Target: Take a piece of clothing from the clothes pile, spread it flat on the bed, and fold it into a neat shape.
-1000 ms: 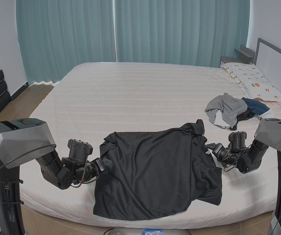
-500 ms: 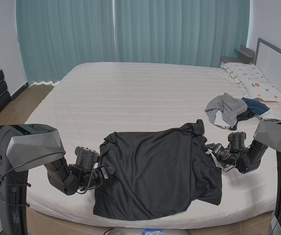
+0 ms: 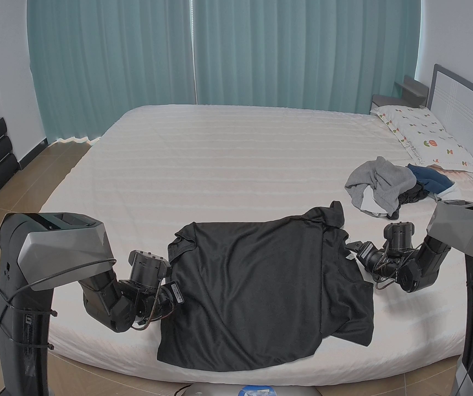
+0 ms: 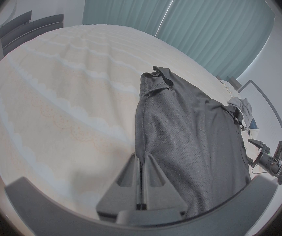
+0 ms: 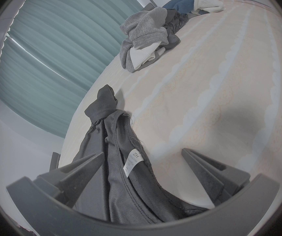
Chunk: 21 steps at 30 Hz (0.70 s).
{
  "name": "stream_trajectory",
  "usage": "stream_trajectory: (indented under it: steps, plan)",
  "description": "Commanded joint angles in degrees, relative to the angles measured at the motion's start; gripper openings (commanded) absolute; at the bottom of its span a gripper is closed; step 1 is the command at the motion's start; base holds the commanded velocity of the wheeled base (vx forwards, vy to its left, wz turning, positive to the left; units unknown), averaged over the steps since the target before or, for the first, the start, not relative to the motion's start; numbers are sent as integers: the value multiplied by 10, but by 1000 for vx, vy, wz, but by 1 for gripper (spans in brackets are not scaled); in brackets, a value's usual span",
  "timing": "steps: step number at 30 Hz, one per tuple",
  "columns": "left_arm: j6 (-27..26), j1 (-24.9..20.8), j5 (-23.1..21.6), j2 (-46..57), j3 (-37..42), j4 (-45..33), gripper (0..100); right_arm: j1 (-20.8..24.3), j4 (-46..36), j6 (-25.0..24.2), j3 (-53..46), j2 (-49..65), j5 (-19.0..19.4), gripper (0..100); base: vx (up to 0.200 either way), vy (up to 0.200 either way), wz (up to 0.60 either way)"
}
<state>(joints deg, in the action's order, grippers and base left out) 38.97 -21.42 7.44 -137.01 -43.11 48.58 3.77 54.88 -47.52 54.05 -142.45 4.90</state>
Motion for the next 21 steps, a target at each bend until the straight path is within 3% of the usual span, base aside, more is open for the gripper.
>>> stream_trajectory:
  steps: [1, 11, 13, 21]
  plan:
    - [0, 8, 1, 4, 0, -2, 0, 0, 0, 0, -1, 2, 0, 100, 0, 0, 0]
    - [-9, 58, 8, 75, 8, -26, 0, 0, 0, -1, -5, 6, 0, 100, 0, 0, 0]
    - [-32, 81, 8, 107, 8, -58, 0, 0, 1, 1, -10, 9, -1, 100, 0, 0, 0]
    - [-42, 117, 8, 143, -4, -118, 0, 4, 0, 10, -25, 22, -1, 100, 0, 0, 0]
